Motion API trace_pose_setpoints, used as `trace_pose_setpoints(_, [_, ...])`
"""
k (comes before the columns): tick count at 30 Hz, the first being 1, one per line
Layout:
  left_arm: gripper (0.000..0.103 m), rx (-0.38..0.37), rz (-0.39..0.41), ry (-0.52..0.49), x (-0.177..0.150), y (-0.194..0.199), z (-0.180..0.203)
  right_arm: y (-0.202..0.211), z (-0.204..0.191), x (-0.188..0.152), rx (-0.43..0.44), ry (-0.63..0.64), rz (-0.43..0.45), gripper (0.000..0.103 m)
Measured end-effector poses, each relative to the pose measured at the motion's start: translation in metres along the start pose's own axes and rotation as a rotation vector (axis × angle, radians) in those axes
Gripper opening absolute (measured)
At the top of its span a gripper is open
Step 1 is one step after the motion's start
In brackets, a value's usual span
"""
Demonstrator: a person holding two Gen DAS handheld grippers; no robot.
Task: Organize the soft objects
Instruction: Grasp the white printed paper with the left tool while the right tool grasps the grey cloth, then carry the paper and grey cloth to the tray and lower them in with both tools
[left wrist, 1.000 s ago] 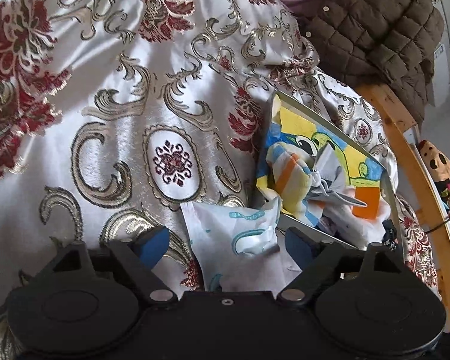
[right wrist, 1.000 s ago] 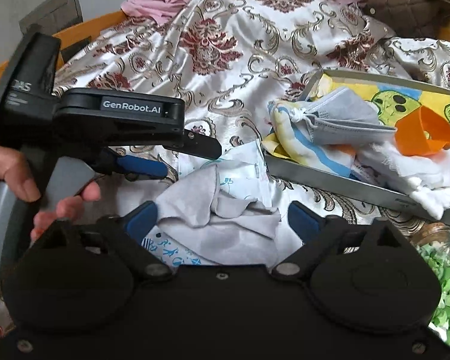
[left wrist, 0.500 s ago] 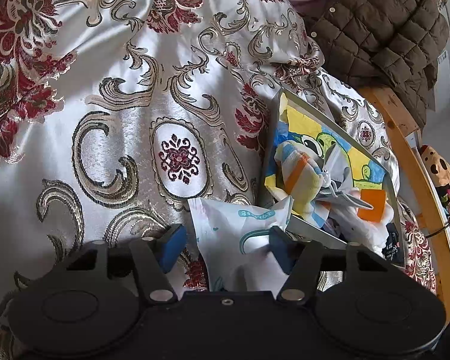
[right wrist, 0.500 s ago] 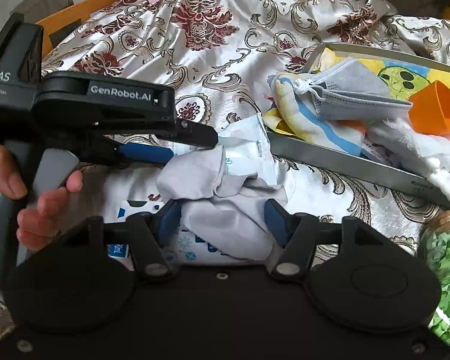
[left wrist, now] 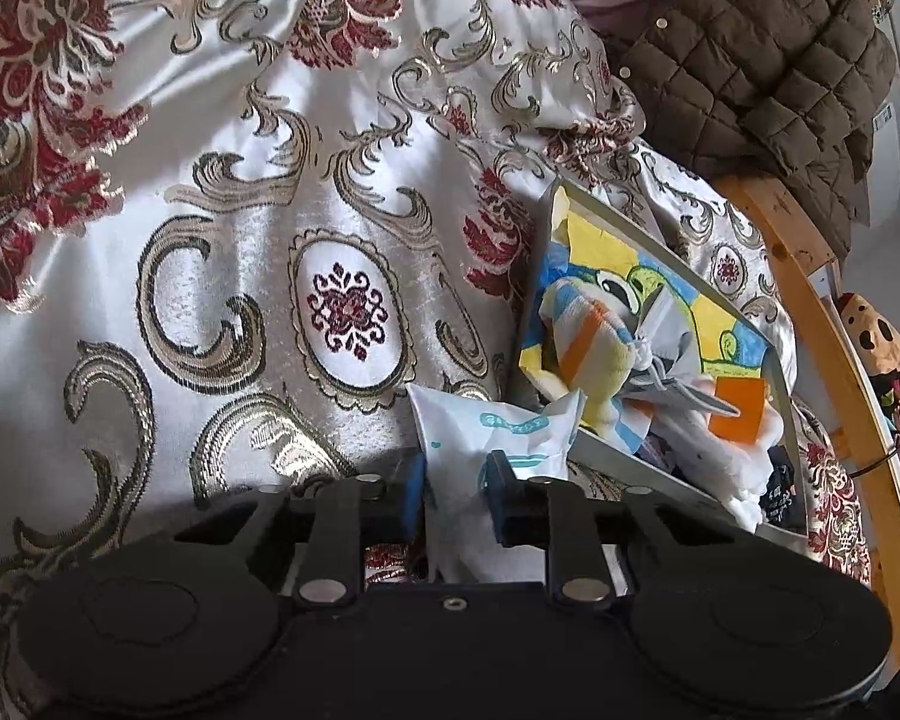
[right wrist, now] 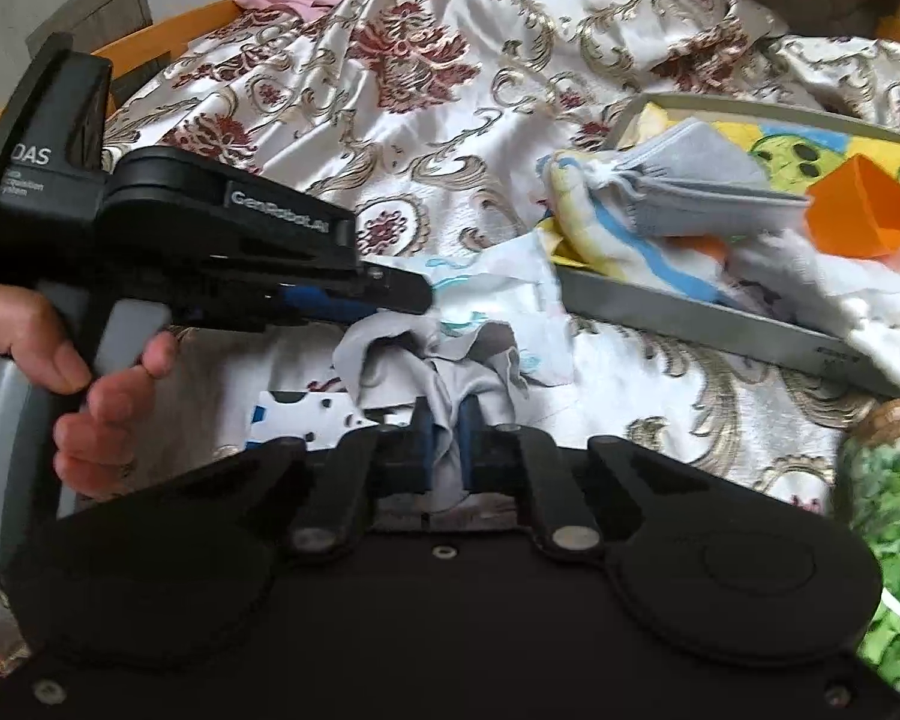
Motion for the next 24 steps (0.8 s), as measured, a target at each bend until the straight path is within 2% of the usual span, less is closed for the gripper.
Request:
trace_pose_setpoints(1, [0.02, 0.002, 0.008, -0.004, 0.001, 0.002, 0.001, 0.003, 0.001, 0.0, -0.013, 0.006, 0.009, 0.001])
trace_pose_setpoints(2, [0.013, 0.005, 0.021, -0.01, 0.002, 0.005, 0.003, 0.006, 0.003, 0.002, -0.025, 0.008, 0.019, 0.001])
trace_pose_setpoints(3, [0.011, 0.007, 0.031, -0.017, 0.002, 0.008, 0.005, 0.01, 0.004, 0.004, -0.035, 0.007, 0.032, 0.001])
trace_pose_setpoints(5, [0.0, 0.008, 0.05, -0.036, 0.004, 0.013, 0.01, 0.016, 0.007, 0.008, -0.055, 0.017, 0.053, 0.001])
trace_pose_setpoints(9, [0.0, 0.01, 0.064, -0.082, 0.005, 0.017, 0.021, 0.028, 0.01, 0.014, -0.102, 0.064, 0.087, 0.001])
trace_pose_setpoints(19, [0.0, 0.0, 0.063, -0.073, 0.004, 0.016, 0.02, 0.028, 0.015, 0.015, -0.117, 0.054, 0.086, 0.001])
trace_pose_setpoints(24, [0.0, 0.014, 0.123, -0.082, 0.009, 0.03, 0.027, 0.036, 0.013, 0.021, -0.167, 0.084, 0.141, 0.001])
Point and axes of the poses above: each gripper's, at about its wrist camera, not at the fingertips, and y roughly against the way its jaws point, z to its right, x to its top, the point moved 5 cm from there along -y, roughly the way its jaws point, and after that the axes turned 1 degree about x, right-handed, at the moved point
